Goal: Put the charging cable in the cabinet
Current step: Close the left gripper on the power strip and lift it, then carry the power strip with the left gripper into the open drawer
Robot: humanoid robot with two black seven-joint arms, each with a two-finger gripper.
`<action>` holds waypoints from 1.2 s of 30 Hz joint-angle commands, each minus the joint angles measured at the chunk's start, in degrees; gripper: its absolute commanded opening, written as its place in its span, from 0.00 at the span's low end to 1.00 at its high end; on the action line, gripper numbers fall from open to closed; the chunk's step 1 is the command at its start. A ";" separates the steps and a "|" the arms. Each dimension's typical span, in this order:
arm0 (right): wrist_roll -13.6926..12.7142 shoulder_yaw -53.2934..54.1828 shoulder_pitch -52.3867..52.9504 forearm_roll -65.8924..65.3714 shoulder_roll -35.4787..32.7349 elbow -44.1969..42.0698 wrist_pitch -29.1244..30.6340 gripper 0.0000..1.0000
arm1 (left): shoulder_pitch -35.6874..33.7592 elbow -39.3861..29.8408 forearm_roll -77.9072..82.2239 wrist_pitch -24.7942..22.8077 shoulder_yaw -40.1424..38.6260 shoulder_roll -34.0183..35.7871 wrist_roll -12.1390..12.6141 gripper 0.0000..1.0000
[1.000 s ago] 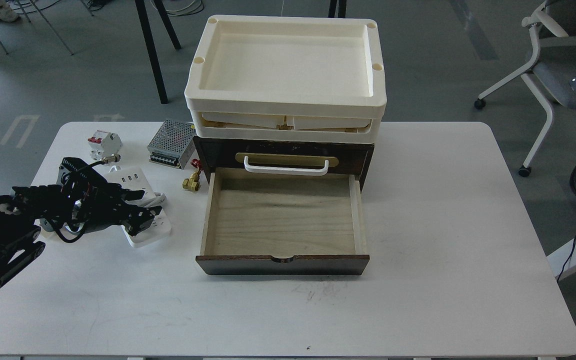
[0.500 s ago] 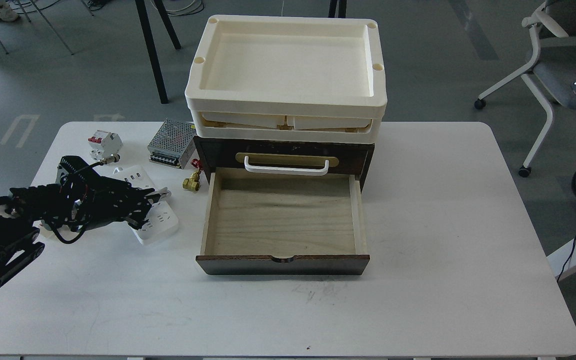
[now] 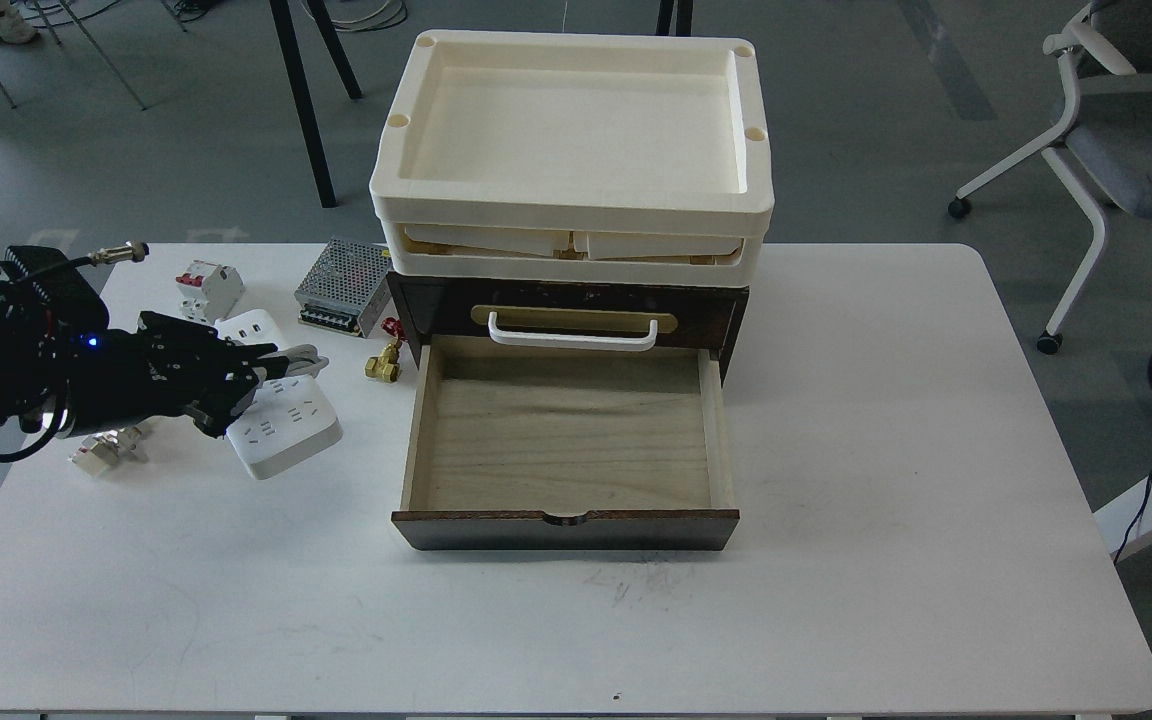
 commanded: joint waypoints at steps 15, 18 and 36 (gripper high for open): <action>0.00 0.08 -0.12 0.00 -0.27 -0.08 0.00 1.00 | 0.86 -7.66 -43.17 -9.82 -3.26 -16.44 -0.02 0.00; 0.00 0.08 -0.21 0.00 -0.36 -0.08 0.00 1.00 | 1.13 -2.12 -43.26 -10.87 -2.91 -21.81 -0.02 0.00; 0.00 0.17 -0.91 0.00 -0.36 -0.34 0.00 1.00 | 3.68 24.43 -42.82 -14.83 -2.82 -37.03 -0.02 0.00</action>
